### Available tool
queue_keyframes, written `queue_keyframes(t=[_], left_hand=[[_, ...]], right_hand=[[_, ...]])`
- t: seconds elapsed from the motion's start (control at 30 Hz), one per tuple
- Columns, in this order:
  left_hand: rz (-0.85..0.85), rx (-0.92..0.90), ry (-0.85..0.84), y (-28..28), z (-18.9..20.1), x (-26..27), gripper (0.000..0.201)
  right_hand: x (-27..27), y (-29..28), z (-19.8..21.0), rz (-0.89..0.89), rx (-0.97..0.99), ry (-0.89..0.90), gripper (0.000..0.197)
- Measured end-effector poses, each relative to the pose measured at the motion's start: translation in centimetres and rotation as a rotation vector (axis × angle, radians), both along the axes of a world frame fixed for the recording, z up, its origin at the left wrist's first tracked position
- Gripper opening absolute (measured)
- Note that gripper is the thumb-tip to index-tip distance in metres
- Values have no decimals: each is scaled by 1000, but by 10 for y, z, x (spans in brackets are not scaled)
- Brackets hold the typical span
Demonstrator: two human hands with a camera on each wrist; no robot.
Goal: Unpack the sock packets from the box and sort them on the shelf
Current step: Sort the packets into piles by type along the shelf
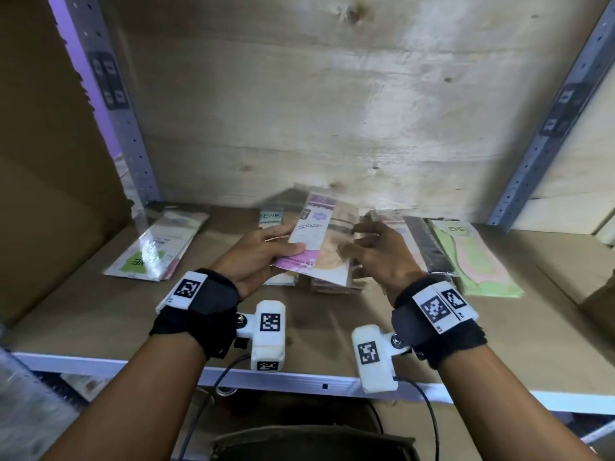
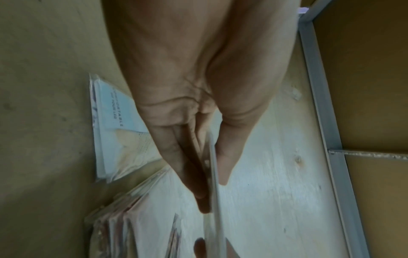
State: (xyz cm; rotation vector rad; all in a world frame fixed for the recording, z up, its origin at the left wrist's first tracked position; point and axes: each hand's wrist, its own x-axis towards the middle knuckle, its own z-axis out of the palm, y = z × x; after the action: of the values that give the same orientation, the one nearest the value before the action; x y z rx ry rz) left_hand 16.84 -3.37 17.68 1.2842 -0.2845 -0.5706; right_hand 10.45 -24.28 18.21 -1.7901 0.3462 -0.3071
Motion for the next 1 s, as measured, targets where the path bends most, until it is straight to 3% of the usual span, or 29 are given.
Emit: queue_keyframes(t=[0.17, 0.5, 1.0], left_hand=[[126, 173, -50, 6, 1, 11, 23], [387, 450, -128, 33, -9, 56, 24], [417, 674, -203, 40, -36, 75, 21]], right_hand=[[17, 3, 3, 1, -129, 75, 57], [77, 51, 9, 127, -369, 242, 62], [102, 80, 16, 209, -826, 441, 50]])
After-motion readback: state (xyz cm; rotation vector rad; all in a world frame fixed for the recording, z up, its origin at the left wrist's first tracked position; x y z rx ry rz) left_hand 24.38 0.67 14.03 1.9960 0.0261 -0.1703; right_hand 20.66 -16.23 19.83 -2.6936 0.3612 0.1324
